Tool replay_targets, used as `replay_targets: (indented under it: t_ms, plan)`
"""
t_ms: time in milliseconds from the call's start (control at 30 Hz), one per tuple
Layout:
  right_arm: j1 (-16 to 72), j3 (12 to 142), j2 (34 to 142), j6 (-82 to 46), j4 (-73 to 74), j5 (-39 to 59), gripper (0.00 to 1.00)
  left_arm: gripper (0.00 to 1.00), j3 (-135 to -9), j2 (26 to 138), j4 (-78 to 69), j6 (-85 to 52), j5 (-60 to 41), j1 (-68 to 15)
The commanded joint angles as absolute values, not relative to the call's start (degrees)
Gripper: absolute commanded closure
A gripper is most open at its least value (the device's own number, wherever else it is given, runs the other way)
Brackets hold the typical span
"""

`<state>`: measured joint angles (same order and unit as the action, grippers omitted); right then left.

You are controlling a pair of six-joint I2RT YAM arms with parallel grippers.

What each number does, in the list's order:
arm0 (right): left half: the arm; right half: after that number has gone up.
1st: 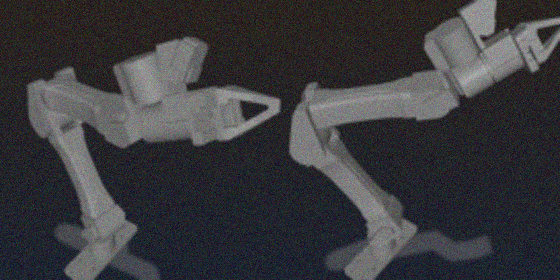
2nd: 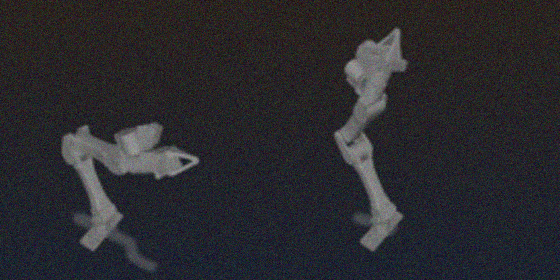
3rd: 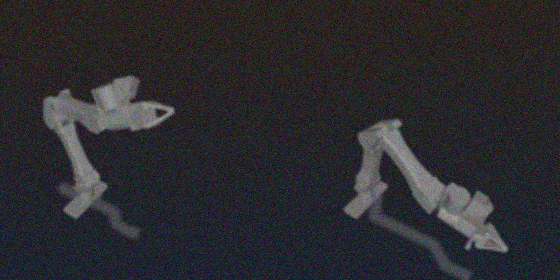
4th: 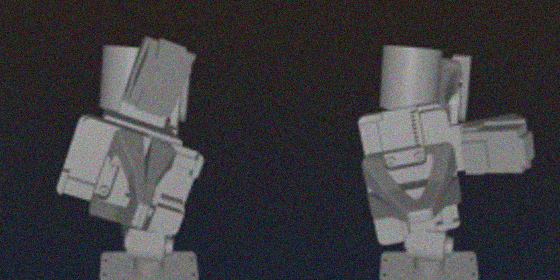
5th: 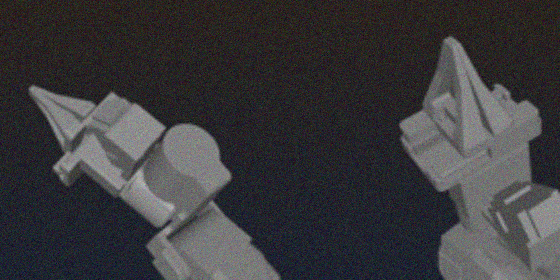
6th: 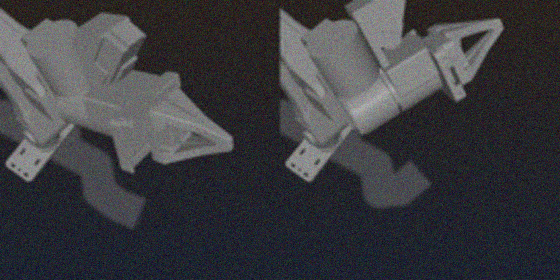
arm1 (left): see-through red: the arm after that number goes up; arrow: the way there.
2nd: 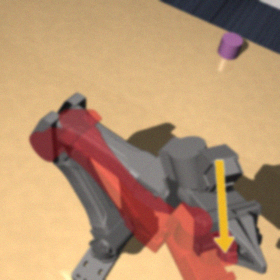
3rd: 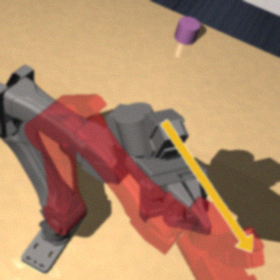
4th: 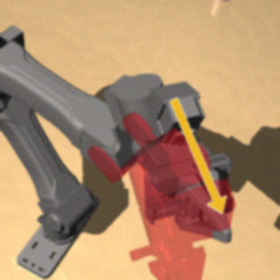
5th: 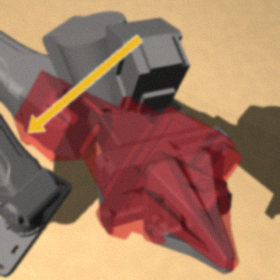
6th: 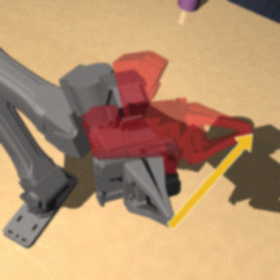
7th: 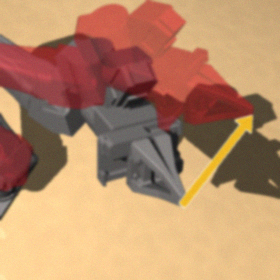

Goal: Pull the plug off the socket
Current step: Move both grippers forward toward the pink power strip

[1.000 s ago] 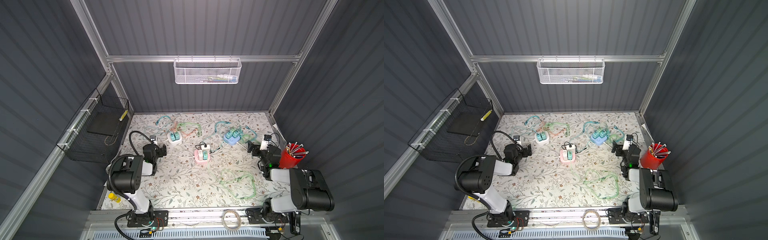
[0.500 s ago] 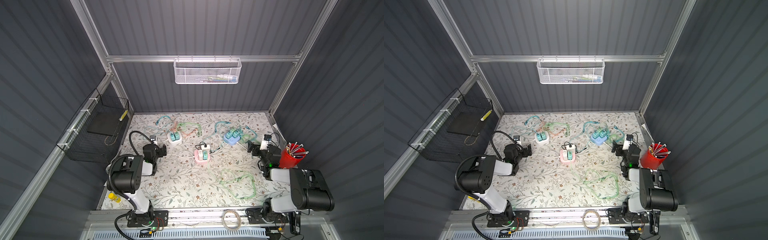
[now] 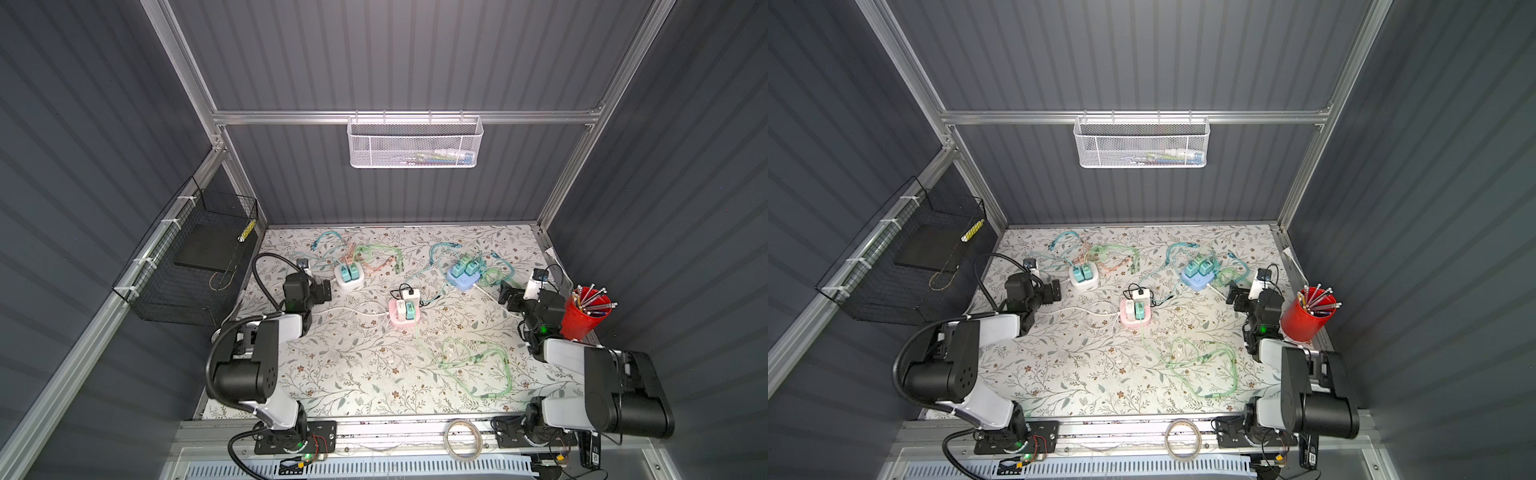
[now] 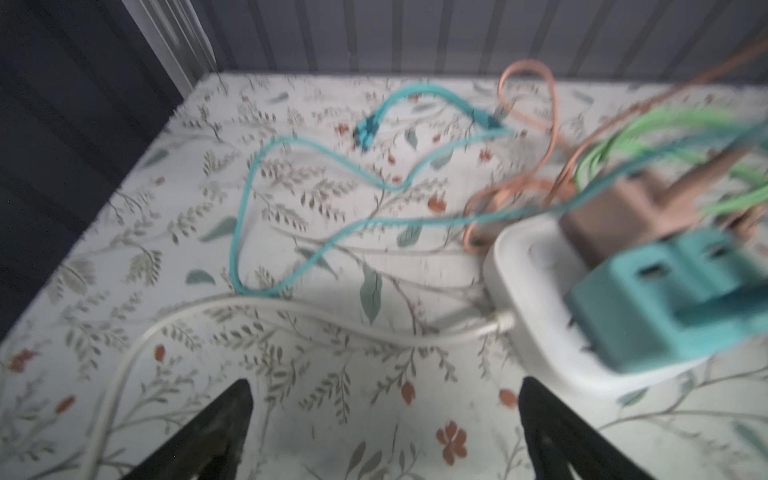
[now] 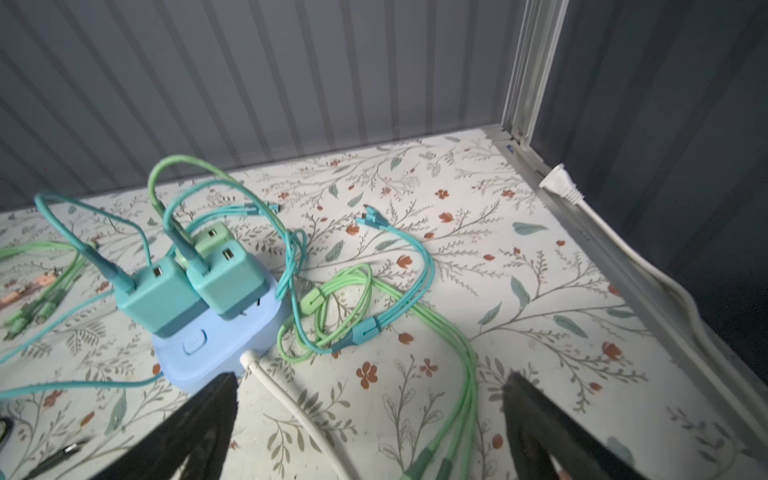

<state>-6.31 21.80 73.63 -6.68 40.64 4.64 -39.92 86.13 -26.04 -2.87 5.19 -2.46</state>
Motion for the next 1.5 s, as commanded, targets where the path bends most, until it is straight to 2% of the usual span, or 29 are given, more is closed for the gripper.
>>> replay_targets:
  t_ms: [0,167,267,433,567,867,1067,1233,1467]
  plan:
    - [-6.4,25.8,66.8,-11.3,26.2,9.5,0.01,0.00,-42.5,78.3,-15.4,-8.3,-0.1,-3.3]
    - [-6.1,23.9,58.3,-19.8,22.7,20.5,0.06,0.00,-44.1,71.0,-8.0,-3.8,2.9,-13.0]
    - [-5.1,22.4,55.1,-24.6,22.6,24.8,0.09,0.00,-43.8,67.5,-5.3,-3.3,1.3,-17.8]
    - [0.7,20.8,51.7,-28.8,20.5,25.4,0.12,0.00,-41.6,63.4,-2.2,-0.4,1.8,-27.3]
    - [9.9,20.4,51.9,-29.4,19.7,21.7,0.13,0.00,-41.0,63.7,0.8,1.6,-0.1,-33.2]
    - [20.6,22.0,65.1,-33.8,25.3,20.0,0.17,0.00,-41.0,68.6,2.7,5.0,-10.9,-35.6]
    - [22.7,28.9,77.4,-34.9,23.3,23.7,0.28,0.02,-44.8,74.7,4.5,9.0,-15.1,-36.0]
    - [24.6,31.8,82.3,-36.0,24.6,24.2,0.29,0.02,-46.9,78.2,5.1,12.3,-17.5,-36.0]
    - [25.7,37.2,89.3,-36.7,20.3,26.1,0.37,0.06,-50.3,84.1,5.4,17.8,-18.5,-35.9]
